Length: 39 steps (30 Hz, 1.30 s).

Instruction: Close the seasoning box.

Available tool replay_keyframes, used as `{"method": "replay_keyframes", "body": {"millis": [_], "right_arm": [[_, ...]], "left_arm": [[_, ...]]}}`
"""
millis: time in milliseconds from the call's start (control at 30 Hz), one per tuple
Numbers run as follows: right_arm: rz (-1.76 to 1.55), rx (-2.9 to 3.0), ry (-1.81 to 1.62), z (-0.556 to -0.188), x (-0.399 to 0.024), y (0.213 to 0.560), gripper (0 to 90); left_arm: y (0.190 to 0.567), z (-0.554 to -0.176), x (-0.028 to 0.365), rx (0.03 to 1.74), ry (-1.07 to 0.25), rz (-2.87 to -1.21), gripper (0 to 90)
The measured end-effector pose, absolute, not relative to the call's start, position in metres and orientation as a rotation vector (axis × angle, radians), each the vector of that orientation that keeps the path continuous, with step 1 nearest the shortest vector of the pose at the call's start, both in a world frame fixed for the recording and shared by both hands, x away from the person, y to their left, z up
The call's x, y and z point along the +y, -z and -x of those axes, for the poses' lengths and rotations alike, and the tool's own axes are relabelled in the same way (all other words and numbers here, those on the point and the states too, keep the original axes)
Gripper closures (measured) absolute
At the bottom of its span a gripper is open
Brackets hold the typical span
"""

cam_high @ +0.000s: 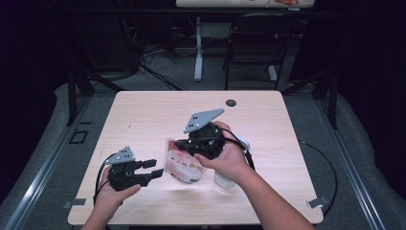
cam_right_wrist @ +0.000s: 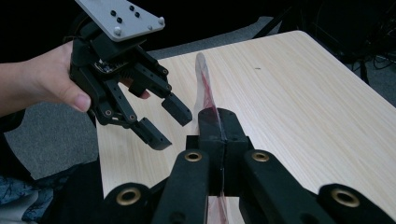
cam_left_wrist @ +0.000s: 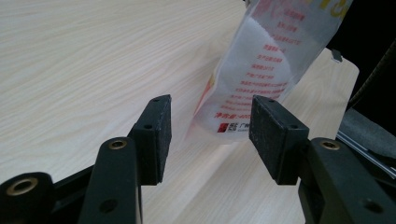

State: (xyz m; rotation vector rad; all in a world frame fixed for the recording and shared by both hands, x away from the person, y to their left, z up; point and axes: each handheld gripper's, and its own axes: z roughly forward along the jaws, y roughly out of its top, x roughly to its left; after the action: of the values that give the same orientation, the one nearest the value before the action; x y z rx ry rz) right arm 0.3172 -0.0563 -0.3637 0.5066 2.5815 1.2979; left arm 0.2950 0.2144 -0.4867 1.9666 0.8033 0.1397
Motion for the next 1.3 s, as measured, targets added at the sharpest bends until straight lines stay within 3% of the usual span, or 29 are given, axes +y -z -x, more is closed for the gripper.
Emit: {"method": "replay_keyframes", "body": {"millis": [1300], "right_arm": [[-0.476, 2.571, -1.34, -0.313, -0.066, 0.355, 90.0]], "left_arm": [[0.5, -0.304, 0.191, 0.699, -0.08, -2.033, 49.7]]}}
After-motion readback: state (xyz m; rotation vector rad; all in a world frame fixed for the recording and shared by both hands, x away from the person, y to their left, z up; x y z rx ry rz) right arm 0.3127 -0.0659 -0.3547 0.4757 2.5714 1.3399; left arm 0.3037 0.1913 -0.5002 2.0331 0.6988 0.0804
